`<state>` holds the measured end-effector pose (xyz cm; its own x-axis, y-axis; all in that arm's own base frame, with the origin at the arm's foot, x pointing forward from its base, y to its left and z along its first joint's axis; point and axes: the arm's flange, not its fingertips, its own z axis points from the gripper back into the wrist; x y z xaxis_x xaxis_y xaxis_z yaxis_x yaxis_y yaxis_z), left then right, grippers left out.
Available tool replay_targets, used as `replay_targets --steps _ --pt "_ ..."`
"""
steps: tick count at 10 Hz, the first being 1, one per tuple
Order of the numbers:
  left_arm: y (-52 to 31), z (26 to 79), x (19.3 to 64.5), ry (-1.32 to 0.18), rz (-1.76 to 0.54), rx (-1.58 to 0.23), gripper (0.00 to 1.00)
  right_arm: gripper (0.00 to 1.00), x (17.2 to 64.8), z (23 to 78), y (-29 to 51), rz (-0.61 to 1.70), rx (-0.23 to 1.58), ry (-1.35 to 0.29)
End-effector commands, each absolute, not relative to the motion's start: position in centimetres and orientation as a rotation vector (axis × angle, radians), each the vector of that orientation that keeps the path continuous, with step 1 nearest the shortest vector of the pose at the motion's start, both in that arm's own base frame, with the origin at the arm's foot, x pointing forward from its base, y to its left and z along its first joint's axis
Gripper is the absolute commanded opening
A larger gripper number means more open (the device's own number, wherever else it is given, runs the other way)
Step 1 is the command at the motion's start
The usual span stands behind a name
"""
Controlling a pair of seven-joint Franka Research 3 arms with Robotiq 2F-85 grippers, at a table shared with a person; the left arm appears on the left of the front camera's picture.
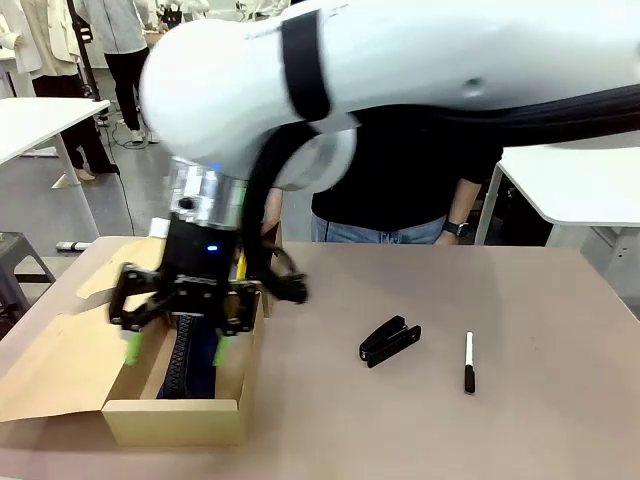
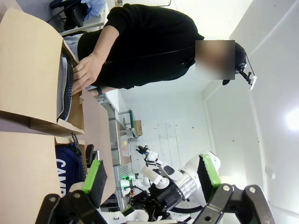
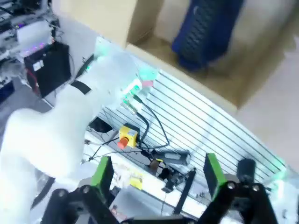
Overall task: Place items inside the box.
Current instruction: Pick up a Pencil pouch or Stapler and place it inside the Mailer Box closest to the robot.
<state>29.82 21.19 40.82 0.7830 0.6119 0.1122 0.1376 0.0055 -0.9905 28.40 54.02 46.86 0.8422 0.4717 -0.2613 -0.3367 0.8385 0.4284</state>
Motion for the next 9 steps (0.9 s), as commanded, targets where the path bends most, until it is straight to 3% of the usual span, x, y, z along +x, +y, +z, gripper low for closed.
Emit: replay_targets --steps 1,2,3,4,5,6,9 --pt "21.0 40.7 29.6 -0.643 0.390 -1.551 1.00 1.00 26.3 47.3 45.6 0.370 0.435 0.233" --pt "21.0 40.7 29.6 -0.643 0.390 -1.551 1.00 1.00 26.3 47.3 44.2 0.246 0.436 0.097" --pt "21.0 40.7 29.6 -0.643 0.390 -1.551 1.00 1.00 28.1 47.6 50.6 0.403 0.386 0.326" --pt "21.0 40.7 29.6 -0.643 0.390 -1.551 1.00 1.00 28.1 47.6 50.6 0.403 0.386 0.326" --pt "21.0 40.7 29.6 -0.643 0.390 -1.551 1.00 1.00 27.8 48.3 46.3 0.329 0.396 0.220" --pt "21.0 40.7 29.6 -0.643 0.390 -1.551 1.00 1.00 28.4 49.0 46.2 0.422 0.427 0.234" --pt "21.0 40.7 29.6 -0.643 0.390 -1.551 1.00 1.00 30.7 52.5 28.1 0.307 0.821 0.117"
